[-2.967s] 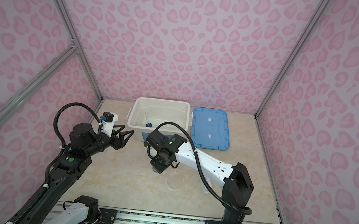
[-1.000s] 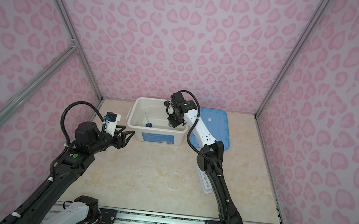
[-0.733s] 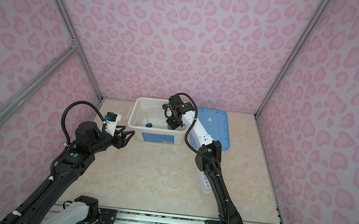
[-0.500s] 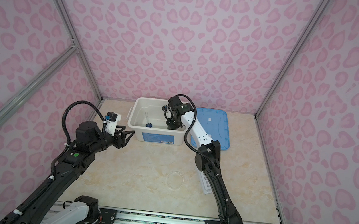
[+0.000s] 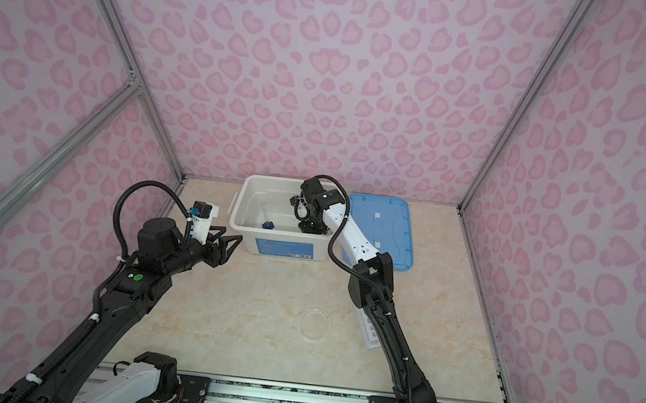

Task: Organize the chemistry lab equipment
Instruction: 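Open the right gripper and move it over the clear glass petri dish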

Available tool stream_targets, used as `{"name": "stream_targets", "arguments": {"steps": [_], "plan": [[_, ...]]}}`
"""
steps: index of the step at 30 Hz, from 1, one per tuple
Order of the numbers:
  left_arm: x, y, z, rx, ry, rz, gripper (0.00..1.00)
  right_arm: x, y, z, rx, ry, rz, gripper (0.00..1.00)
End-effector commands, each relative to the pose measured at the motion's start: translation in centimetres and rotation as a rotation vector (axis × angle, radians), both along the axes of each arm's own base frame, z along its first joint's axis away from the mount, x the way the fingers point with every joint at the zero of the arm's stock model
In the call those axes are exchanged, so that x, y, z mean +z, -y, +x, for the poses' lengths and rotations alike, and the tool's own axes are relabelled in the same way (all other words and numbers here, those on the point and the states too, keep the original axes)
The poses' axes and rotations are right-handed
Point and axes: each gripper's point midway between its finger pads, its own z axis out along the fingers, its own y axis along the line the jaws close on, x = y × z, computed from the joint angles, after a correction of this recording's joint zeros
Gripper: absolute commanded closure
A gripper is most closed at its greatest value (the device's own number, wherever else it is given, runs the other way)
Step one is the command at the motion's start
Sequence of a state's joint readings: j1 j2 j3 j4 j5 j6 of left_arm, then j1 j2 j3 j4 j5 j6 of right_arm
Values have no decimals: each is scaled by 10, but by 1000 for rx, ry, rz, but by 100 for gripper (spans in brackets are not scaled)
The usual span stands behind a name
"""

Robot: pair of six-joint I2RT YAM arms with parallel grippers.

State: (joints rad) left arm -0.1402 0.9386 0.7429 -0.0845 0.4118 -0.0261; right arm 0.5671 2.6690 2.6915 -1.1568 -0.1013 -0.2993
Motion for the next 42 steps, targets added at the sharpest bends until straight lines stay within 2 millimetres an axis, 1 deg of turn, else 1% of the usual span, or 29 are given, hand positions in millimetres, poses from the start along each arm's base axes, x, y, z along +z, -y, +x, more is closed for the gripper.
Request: {"name": "stream_targets", "arguments": {"steps": [1, 4, 9, 12, 16, 21, 26, 30, 33, 38, 40, 41, 42], "plan": [[6, -1, 2, 1, 20, 6, 37, -10, 3, 1, -1, -2, -25, 96], [6, -1, 2, 2, 18, 7, 37, -15, 2, 1, 3, -7, -30, 96], [6, -1, 1, 2, 18, 6, 37, -13, 1, 2, 1, 1, -30, 94], [6, -1, 1, 3, 21, 7, 37, -11, 1, 3, 0, 10, -32, 91], [7, -2, 1, 6, 23, 7, 37, -6, 0, 4, -2, 18, -23, 86], [10, -2, 0, 5, 32, 7, 37, 11, -2, 6, -5, 46, 2, 80], [13, -2, -2, 5, 41, 5, 37, 40, -4, 6, -7, 79, 48, 76], [16, -2, -4, 4, 51, 1, 37, 68, -4, 5, -8, 111, 79, 73], [20, -2, -6, 0, 63, -2, 37, 94, -3, 1, -12, 140, 111, 72], [26, -2, -10, 0, 84, -8, 37, 143, 0, -12, -23, 191, 164, 70], [30, -2, -11, -1, 95, -13, 37, 163, 3, -21, -29, 212, 175, 69], [31, -2, -12, -2, 97, -15, 36, 165, 4, -26, -33, 212, 171, 69], [32, -2, -12, -2, 100, -16, 36, 177, 6, -33, -30, 226, 180, 69]]}}
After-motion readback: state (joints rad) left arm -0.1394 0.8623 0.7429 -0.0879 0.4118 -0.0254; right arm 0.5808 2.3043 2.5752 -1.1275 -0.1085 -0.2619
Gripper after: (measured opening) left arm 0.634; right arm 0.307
